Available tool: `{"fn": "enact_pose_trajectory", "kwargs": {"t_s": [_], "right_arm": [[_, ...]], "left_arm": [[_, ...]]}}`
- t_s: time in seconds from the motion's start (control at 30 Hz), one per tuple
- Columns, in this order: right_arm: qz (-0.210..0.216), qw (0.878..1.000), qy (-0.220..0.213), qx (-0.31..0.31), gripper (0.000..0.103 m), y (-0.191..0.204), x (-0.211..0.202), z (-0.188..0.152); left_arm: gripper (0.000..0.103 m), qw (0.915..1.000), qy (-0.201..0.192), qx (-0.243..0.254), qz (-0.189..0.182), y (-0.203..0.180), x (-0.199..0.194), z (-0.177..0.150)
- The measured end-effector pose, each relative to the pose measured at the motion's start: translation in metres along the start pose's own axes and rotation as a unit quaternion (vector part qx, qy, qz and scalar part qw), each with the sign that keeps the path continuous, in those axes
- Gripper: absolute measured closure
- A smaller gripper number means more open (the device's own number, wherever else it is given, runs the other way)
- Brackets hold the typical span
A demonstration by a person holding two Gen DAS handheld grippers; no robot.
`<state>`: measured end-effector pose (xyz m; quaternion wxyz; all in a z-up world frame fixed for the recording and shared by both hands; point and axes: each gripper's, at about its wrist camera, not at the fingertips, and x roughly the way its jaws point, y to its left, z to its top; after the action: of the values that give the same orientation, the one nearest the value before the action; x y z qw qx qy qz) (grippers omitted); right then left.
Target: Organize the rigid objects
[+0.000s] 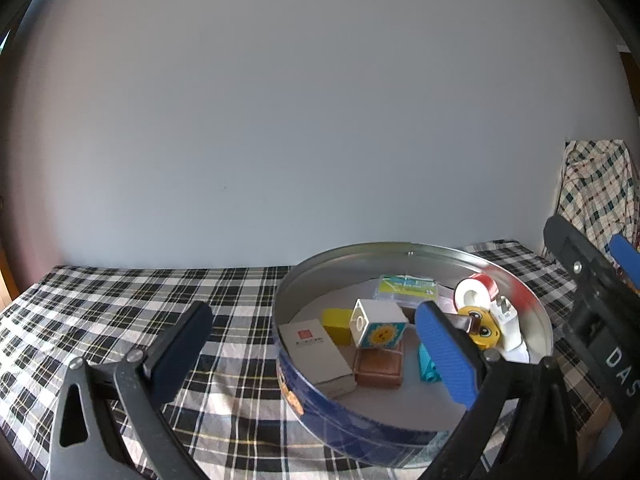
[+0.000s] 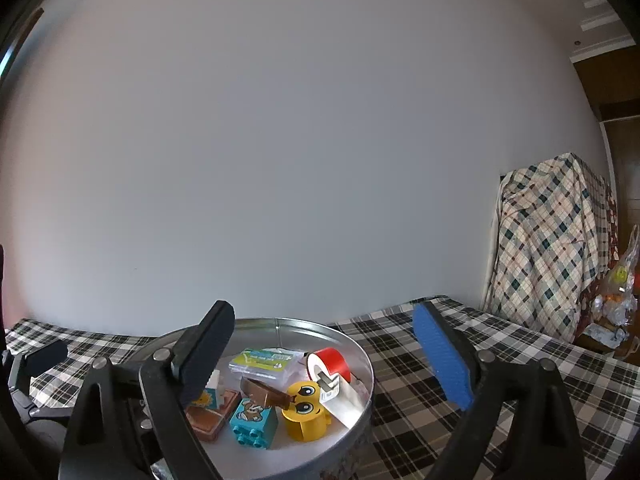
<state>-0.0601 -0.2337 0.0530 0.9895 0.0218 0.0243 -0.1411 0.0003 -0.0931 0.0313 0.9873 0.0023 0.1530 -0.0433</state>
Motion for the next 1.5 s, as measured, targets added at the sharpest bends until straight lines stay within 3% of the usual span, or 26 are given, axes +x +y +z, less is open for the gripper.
{"fn": "enact_pose_trajectory", "kwargs": {"t_s": [0.17, 0.4, 0.67, 0.87, 1.03, 1.17, 1.5], "right_arm": [[0.003, 1.0, 0.001, 0.008, 0.007, -0.004, -0.011, 0.0], [-0.003, 0.999, -0.041, -0.007, 0.001, 0.0, -0.035, 0.001], [-0.009, 0.999, -0.041, -0.006, 0.001, -0.002, -0.04, 0.002], [-0.009, 0.999, -0.039, -0.006, 0.001, -0.002, -0.04, 0.003], [-0.024, 0.998, -0.064, 0.008, 0.001, -0.008, -0.051, 0.003], [-0.029, 0.996, -0.081, 0.012, 0.001, -0.009, -0.058, 0.004], [-0.032, 0.997, -0.074, 0.014, 0.001, -0.011, -0.055, 0.005]], "left_arm": [[0.0, 1.0, -0.004, 0.008, -0.003, -0.001, -0.006, -0.002], [0.0, 1.0, -0.005, 0.006, -0.005, -0.001, -0.012, -0.003], [0.0, 0.9997, -0.021, 0.003, 0.016, -0.001, -0.02, -0.004], [0.0, 0.9996, -0.024, 0.002, 0.011, -0.001, -0.023, -0.004], [0.0, 0.9993, -0.036, 0.005, 0.014, -0.002, -0.028, -0.004], [0.0, 0.9993, -0.036, 0.003, 0.014, -0.001, -0.028, -0.004], [0.0, 0.9991, -0.027, 0.002, 0.034, -0.002, -0.026, -0.004]]}}
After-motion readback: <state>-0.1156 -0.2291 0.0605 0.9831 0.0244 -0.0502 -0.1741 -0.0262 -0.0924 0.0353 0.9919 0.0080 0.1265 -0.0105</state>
